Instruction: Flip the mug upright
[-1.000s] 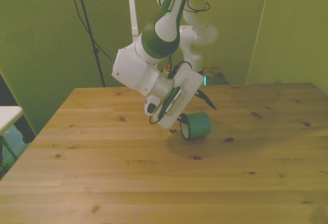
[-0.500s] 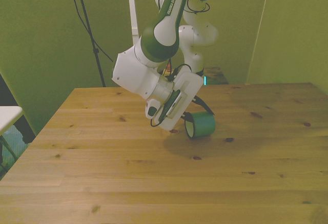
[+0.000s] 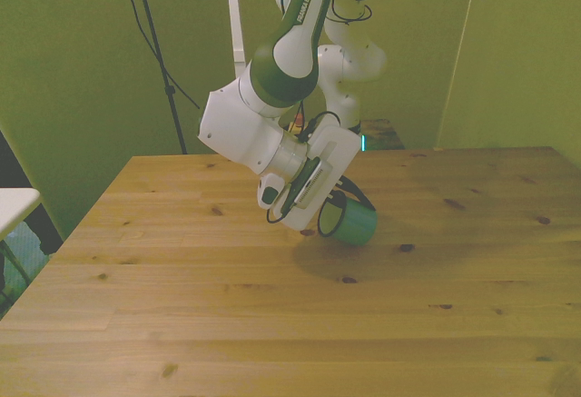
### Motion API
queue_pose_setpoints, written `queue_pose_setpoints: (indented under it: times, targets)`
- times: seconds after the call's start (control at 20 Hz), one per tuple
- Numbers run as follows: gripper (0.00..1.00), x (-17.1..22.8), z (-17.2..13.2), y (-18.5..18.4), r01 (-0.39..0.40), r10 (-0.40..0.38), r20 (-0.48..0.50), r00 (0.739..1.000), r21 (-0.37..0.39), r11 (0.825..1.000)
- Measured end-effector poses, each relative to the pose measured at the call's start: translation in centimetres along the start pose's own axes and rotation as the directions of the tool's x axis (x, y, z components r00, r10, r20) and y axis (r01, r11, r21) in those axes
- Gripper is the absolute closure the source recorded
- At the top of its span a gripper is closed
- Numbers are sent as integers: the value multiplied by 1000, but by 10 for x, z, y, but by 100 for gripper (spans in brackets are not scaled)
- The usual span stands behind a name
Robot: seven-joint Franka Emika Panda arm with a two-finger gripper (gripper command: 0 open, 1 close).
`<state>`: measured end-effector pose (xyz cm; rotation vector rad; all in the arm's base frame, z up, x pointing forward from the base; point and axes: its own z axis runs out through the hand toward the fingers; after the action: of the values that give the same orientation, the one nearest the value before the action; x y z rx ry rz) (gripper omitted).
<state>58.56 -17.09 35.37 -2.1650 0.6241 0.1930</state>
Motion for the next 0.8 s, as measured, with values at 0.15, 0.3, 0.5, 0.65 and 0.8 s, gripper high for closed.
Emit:
queue_pose_setpoints:
  times: [0.15, 0.3, 0.5, 0.65, 0.8]
  targets:
    - [100, -10, -17, -18, 18, -21, -76, 997, -46, 999]
    - [100, -27, -27, -37, 30, -51, -155, 987, -135, 990]
    - [100, -45, -16, -48, 12, -90, -255, 963, -291, 957]
    - [100, -59, -2, -46, -38, -112, -322, 940, -424, 905]
    - [100, -72, 12, -43, -81, -142, -378, 915, -517, 852]
